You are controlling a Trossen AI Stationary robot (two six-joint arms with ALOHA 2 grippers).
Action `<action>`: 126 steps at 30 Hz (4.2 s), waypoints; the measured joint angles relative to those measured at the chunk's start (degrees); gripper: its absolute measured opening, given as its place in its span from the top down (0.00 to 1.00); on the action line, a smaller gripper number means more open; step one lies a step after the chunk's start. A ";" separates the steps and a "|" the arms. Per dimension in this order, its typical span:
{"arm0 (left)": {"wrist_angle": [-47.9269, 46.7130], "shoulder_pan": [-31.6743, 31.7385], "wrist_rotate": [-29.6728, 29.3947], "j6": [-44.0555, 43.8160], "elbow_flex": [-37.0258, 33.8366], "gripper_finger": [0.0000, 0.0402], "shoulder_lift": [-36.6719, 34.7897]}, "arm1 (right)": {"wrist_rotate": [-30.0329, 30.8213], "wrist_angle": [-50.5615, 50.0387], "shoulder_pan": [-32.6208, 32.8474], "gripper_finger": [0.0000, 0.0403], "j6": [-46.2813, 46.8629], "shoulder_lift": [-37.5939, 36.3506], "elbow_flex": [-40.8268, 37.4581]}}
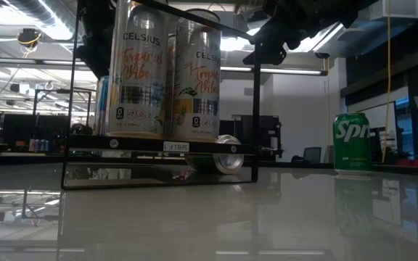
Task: Place canned beverage on shelf
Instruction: Put the white blue soda can on the shelf aligned with the other white blue soda can, then put the green soda can on the shelf
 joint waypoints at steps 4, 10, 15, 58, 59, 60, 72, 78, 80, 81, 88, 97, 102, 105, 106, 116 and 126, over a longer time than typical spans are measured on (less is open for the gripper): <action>0.13 -0.01 0.08 4.49 0.00 0.44 0.00 | 0.00 0.00 0.01 0.06 0.00 -0.01 0.00; 0.13 -0.01 -0.10 13.30 0.00 0.44 0.00 | 0.00 0.00 0.01 0.06 -0.01 -0.01 0.00; 0.11 0.00 -0.20 18.38 0.00 0.44 0.00 | 0.00 0.00 0.00 0.06 0.00 0.00 0.00; 0.17 0.01 -2.09 18.92 -0.11 0.26 0.04 | 0.00 -0.02 0.01 0.06 0.00 -0.01 0.00; 0.17 0.01 -2.09 18.91 -0.11 0.26 0.04 | 0.00 -0.02 0.01 0.06 -0.02 -0.01 0.00; 0.18 0.01 -2.09 18.88 -0.11 0.26 0.04 | 0.00 -0.01 -0.01 0.06 -0.02 0.00 0.00; 0.18 0.01 -2.09 17.46 -0.11 0.26 -0.61 | 0.00 0.00 -0.01 0.06 -0.02 -0.01 0.00; 0.17 0.01 -2.06 17.35 -0.11 0.26 -3.55 | 0.01 0.00 -0.01 0.06 -0.01 0.00 0.00; 0.24 0.01 -1.53 17.33 -0.11 0.26 -4.67 | 0.00 0.00 0.01 0.06 -0.02 0.01 0.00; 0.24 0.01 -1.40 17.29 -0.11 0.26 -5.36 | 0.00 0.00 -0.01 0.06 -0.02 -0.01 0.00; 0.33 0.01 -1.30 17.30 -0.11 0.26 -9.98 | 0.02 0.04 -0.01 0.06 -0.02 -0.01 0.00; 0.29 -0.56 2.94 18.06 -0.09 0.26 -15.42 | 0.02 0.02 -0.01 0.06 -0.02 -0.01 0.00; 0.24 -0.56 10.49 17.56 -0.09 0.26 -17.34 | 0.02 0.02 -0.01 0.06 0.00 -0.01 0.00; 0.22 -0.69 12.96 17.53 -0.09 0.26 -18.20 | 0.02 0.02 -0.01 0.06 0.00 -0.01 0.00; 0.20 -0.96 13.22 17.52 -0.09 0.26 -18.45 | 0.02 0.02 -0.01 0.06 0.00 -0.01 0.00; 2.38 -6.99 6.95 18.28 -0.09 0.26 -21.17 | 0.13 0.37 -0.01 0.06 0.00 -0.01 0.00; 8.08 -10.97 2.52 20.88 -0.07 0.26 -21.77 | 2.56 0.41 0.01 0.02 -0.01 -0.01 0.00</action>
